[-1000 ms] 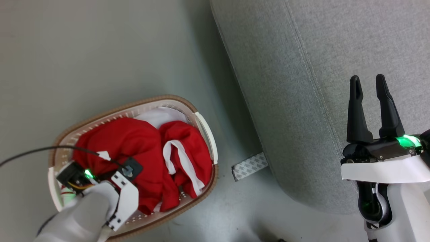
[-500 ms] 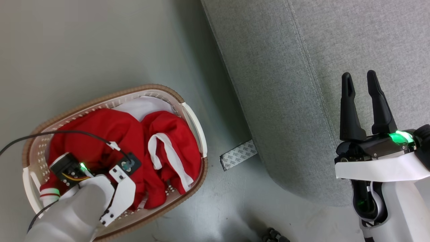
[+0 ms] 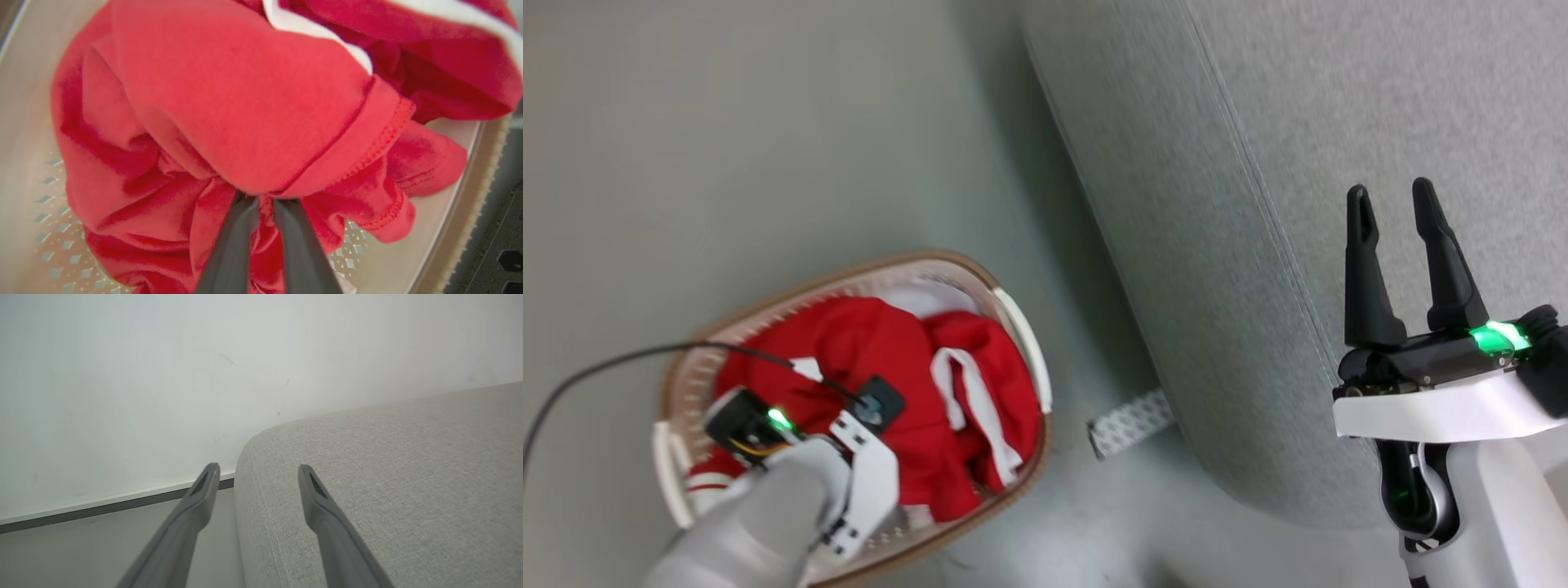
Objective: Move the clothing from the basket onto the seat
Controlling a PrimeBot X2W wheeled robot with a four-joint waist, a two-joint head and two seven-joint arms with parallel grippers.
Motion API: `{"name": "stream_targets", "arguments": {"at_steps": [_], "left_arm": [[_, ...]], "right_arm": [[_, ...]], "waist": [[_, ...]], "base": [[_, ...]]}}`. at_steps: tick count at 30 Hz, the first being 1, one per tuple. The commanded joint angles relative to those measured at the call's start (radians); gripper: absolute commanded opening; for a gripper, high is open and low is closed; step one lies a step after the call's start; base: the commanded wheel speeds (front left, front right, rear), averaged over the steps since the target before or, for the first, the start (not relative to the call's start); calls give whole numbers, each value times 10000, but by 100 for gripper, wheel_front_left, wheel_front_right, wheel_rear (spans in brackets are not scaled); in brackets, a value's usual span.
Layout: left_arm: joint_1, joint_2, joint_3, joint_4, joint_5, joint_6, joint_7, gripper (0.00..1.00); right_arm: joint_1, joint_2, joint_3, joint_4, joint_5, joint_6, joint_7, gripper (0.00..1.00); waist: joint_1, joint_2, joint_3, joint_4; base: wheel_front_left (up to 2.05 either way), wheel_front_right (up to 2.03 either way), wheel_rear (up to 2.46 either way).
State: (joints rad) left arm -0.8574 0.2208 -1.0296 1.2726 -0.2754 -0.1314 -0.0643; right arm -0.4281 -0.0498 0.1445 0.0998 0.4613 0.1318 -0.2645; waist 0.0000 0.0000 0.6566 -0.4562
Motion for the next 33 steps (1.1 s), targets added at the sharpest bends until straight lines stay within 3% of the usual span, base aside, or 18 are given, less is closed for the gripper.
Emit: {"name": "stream_targets", "arguments": {"at_steps": [1,8,13,20,33], "left_arm": [[201,-116,89,-15,-157,27,-197,0],[787,-887,800,-112,-1053,78,-1592,0],[1232,-1130,1214,-475,-1590,62,-1954,0],[1855,-957,2045,-2421,-1869,196,-2006,0],[2512,-744,2879,-5359,-1369,372,-2011,0]], "right_arm": [[92,-15,-22,82,-179,-21,3,100],[450,-24,9,359,-640,-21,1,100],[862,-73,14,555,-736,-21,3,100],[1429,-145,-8,695,-539,-21,3,100],[2216,-162,90,777,-417,-21,3,100]], "waist": [[0,0,-783,583],[0,0,-2570,1528],[0,0,-3652,1999],[0,0,-4653,2594],[0,0,-5994,3421]], "base": [[0,0,0],[0,0,0],[0,0,0],[0,0,0],[0,0,0]]}}
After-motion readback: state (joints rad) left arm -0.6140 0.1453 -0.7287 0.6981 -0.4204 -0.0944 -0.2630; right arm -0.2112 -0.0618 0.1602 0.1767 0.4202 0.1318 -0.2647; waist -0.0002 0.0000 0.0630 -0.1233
